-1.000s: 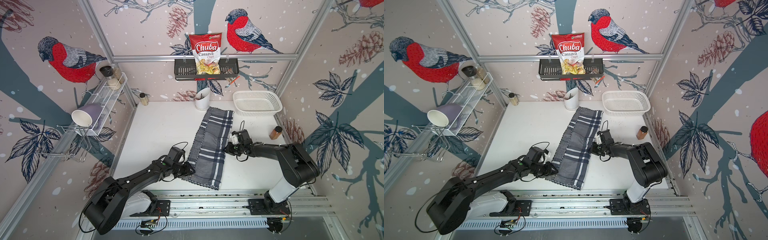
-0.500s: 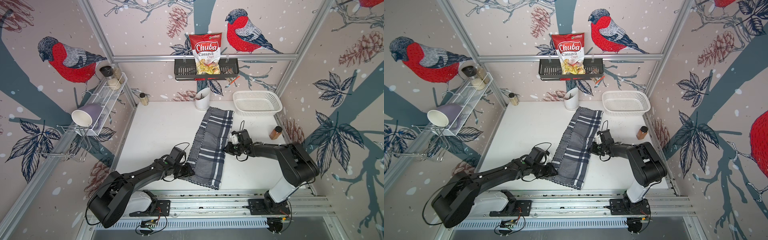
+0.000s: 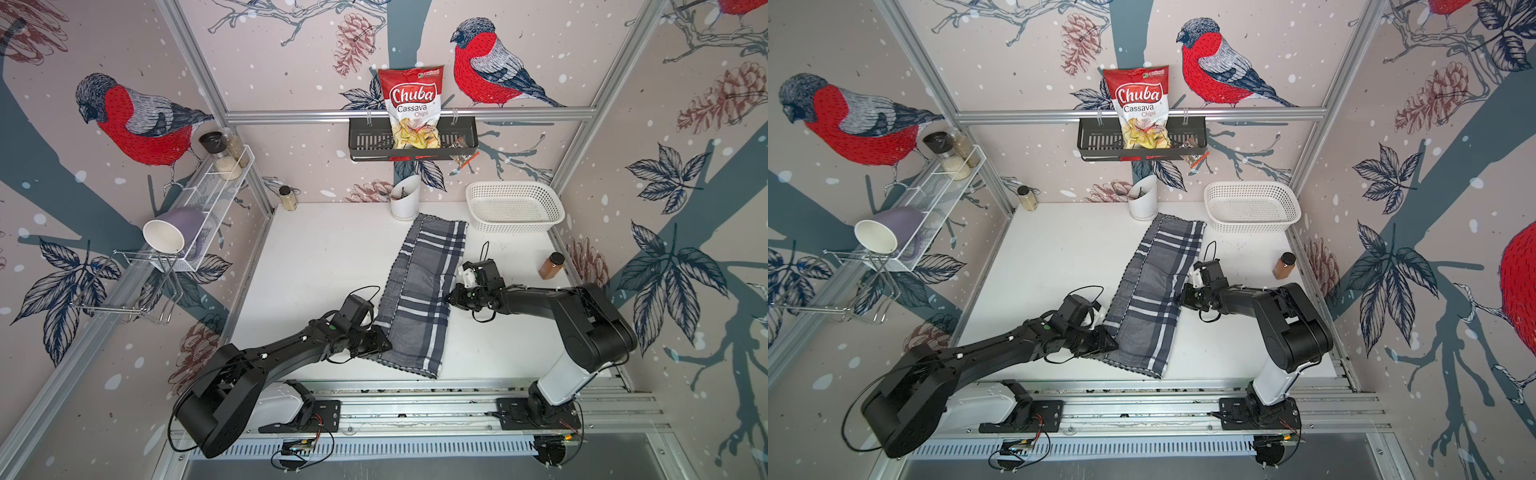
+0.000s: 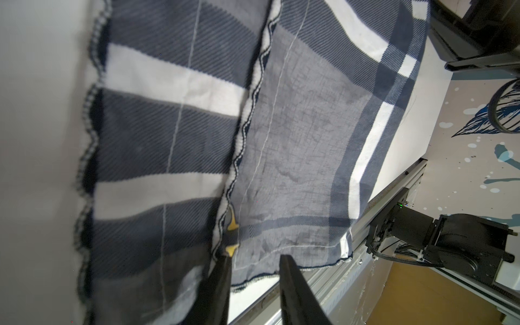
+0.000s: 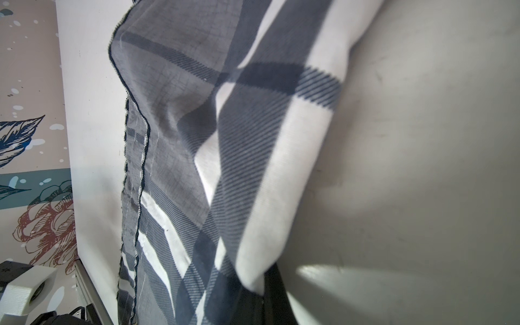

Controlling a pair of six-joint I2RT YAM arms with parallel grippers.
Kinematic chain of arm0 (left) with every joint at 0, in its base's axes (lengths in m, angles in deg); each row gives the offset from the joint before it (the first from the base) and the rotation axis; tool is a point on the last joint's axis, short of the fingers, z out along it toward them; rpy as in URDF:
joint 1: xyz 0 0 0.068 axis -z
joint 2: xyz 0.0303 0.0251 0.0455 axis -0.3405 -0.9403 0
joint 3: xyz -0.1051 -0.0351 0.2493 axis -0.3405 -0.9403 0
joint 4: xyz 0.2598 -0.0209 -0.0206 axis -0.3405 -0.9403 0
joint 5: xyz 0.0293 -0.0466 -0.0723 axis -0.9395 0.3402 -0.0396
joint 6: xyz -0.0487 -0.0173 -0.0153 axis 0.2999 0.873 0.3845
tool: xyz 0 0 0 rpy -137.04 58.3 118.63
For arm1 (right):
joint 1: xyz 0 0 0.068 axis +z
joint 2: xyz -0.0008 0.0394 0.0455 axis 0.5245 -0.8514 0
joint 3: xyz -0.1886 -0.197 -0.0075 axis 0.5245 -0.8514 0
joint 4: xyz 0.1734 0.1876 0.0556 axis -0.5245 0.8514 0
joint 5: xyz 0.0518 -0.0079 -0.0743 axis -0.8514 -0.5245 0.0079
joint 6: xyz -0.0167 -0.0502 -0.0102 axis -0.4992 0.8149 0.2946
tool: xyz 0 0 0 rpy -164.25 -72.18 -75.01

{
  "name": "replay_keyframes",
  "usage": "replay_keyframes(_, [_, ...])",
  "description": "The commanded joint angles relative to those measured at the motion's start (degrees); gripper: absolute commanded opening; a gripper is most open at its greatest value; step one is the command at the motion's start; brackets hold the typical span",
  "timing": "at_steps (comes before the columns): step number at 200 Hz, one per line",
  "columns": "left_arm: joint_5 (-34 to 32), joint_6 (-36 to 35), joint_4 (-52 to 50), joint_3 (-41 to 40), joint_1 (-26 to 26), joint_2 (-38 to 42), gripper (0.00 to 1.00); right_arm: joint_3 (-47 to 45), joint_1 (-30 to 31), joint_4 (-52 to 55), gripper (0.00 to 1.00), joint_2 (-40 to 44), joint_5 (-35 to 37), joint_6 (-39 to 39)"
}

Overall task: Roll up the pillowcase
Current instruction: Adjust the pillowcase at the center of the board.

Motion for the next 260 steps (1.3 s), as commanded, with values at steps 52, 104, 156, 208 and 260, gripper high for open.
replay_keyframes(52, [-0.8,-0.5,0.3,-0.8,-0.1,-1.1,0.46,-1.1,0.1,10.1,0.06,-1.2,6.3,0.7])
replay_keyframes(104, [2.1,0.0,4.4,-0.6,0.0,-2.5,0.32,-1.3,0.1,10.0,0.07,-1.7,6.5,0.8])
replay_keyframes(156, [2.5,0.9,6.3,-0.8,0.0,-2.1,0.32,-1.5,0.2,9.2,0.09,-2.5,6.1,0.4])
replay_keyframes(208, [2.1,0.1,6.7,-0.8,0.0,-4.3,0.29,-0.9,0.4,9.8,0.10,-1.9,6.1,0.4])
replay_keyframes(260, [0.0,0.7,4.2,0.4,0.0,-1.3,0.00,-0.8,0.5,14.2,0.57,4.2,9.6,-0.1])
